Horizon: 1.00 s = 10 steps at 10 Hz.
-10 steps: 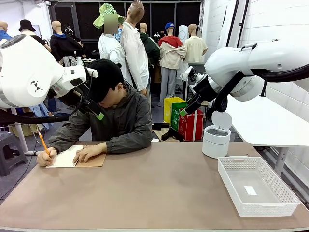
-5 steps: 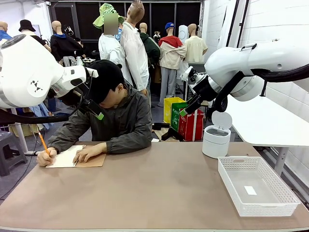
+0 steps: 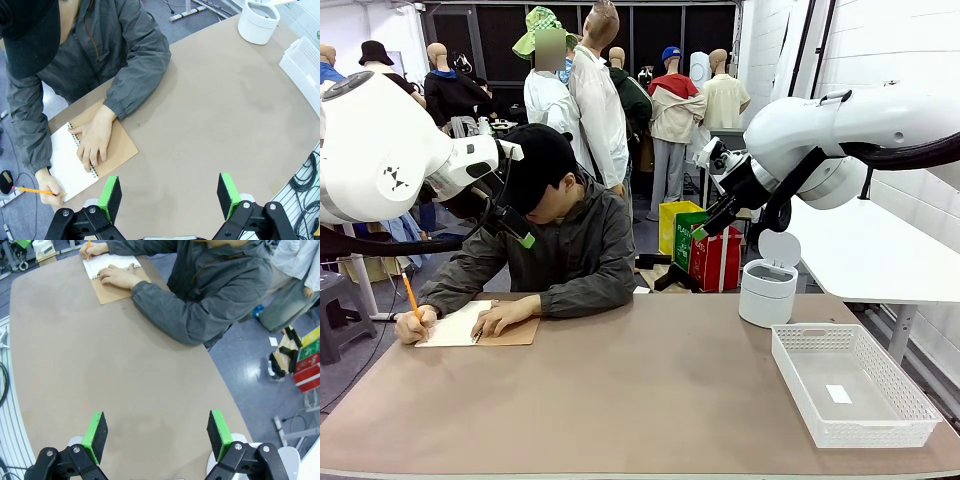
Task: Sort the paper based on its condition.
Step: If a person hands you a paper, place it in the Organizing basket , and if it's crumpled, put it in the Trash can.
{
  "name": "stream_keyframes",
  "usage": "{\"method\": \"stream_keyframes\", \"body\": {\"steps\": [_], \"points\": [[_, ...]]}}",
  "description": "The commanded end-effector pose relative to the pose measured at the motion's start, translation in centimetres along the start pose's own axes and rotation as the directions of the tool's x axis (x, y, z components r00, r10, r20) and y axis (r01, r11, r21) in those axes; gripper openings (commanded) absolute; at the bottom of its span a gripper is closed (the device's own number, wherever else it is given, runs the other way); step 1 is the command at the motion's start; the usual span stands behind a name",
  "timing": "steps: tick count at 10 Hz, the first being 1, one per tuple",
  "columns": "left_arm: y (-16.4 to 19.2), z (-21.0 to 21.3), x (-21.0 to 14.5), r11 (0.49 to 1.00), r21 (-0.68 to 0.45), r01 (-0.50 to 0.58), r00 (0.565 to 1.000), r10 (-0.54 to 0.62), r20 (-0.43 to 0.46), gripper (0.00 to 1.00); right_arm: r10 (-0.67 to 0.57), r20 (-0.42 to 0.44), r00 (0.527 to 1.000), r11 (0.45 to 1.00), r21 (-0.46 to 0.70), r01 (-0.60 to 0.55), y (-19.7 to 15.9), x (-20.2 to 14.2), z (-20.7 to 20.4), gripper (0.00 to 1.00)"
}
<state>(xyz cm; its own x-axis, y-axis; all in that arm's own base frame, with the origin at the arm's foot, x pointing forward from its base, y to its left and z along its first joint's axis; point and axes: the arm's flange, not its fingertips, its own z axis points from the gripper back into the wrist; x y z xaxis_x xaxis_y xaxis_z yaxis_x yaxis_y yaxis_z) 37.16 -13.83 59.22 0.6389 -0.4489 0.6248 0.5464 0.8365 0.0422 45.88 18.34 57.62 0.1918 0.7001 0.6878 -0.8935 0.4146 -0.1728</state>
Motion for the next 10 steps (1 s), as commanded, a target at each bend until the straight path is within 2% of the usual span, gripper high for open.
{"method": "stream_keyframes", "body": {"steps": [1, 10], "points": [[0.11, 0.12, 0.08, 1.0, 0.0, -0.002, 1.0, 0.002, 0.003, 1.0, -0.008, 0.0, 1.0, 1.0, -0.001, 0.008, 0.02, 0.06, 0.08, 1.0], [0.11, 0.12, 0.08, 1.0, 0.0, -0.002, 1.0, 0.002, 0.003, 1.0, -0.008, 0.0, 1.0, 1.0, -0.001, 0.008, 0.02, 0.06, 0.08, 1.0]]}}
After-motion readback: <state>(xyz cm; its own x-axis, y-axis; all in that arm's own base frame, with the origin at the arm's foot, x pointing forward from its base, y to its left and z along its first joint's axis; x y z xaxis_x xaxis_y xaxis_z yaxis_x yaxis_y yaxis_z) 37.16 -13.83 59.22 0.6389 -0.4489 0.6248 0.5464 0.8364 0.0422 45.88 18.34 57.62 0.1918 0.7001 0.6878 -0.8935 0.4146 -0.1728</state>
